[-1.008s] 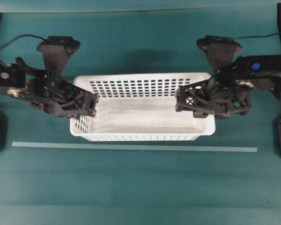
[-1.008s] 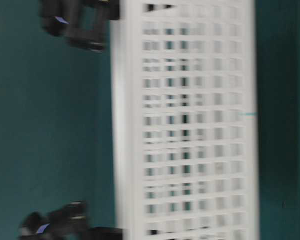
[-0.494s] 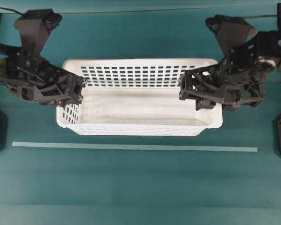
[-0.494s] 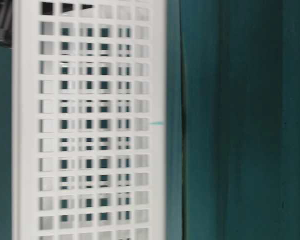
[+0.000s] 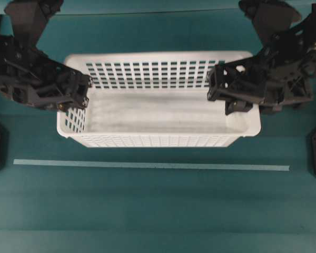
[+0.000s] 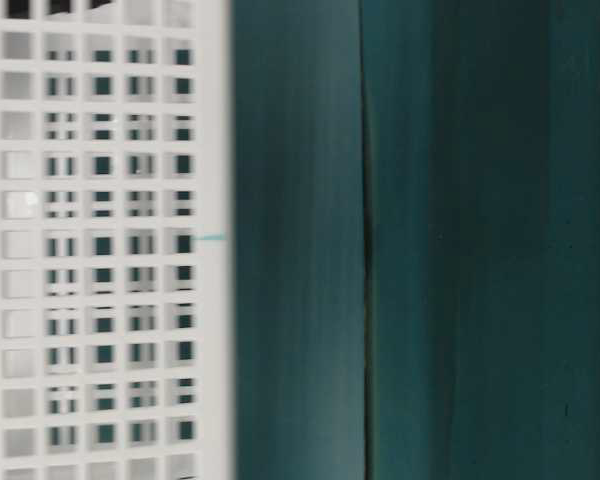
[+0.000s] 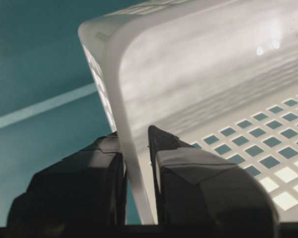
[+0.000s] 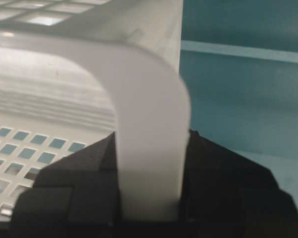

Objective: Lift the white basket with both hands.
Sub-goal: 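Lift the basket upward off the table with both grippers, then hold the basket raised with both grippers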

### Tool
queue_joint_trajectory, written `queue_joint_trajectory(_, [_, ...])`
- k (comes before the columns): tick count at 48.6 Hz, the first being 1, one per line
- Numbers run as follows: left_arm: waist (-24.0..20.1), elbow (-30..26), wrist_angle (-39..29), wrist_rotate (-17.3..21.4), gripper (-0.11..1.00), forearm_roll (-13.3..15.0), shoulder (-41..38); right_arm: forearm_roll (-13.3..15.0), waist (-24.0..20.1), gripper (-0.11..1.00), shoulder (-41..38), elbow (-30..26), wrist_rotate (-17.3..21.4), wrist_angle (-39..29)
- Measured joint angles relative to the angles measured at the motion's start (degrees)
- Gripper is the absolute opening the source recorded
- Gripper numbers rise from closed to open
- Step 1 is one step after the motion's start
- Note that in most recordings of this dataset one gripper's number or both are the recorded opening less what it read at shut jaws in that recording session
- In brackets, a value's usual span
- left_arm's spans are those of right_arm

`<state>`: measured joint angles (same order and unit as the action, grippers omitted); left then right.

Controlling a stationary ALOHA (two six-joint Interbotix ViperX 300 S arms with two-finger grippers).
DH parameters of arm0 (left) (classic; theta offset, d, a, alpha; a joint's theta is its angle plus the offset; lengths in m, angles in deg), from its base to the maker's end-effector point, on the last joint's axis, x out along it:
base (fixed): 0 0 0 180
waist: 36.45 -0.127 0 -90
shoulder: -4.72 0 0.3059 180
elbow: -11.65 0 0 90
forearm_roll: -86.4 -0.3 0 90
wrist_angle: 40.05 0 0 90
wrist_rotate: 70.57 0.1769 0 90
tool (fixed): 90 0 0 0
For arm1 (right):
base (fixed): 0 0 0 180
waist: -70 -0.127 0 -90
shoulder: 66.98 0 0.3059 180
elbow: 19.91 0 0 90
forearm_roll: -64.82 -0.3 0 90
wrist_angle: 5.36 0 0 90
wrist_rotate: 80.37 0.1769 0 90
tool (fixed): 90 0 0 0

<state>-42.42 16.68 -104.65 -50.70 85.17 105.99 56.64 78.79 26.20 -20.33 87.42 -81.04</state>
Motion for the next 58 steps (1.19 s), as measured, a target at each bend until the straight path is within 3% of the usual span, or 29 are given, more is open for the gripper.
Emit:
queue_joint_trajectory(21, [-0.4,-9.5,-9.8,1.8,0.11,-0.1,-0.1,0.3,-0.4,0.18,1.2,-4.6,0.0,-0.2])
queue_joint_trajectory(58, [-0.2,-18.5,-14.8,3.4,0.11,-0.1,-2.1,0.9,-1.1,0.18,1.8,-12.4,0.3,-5.4])
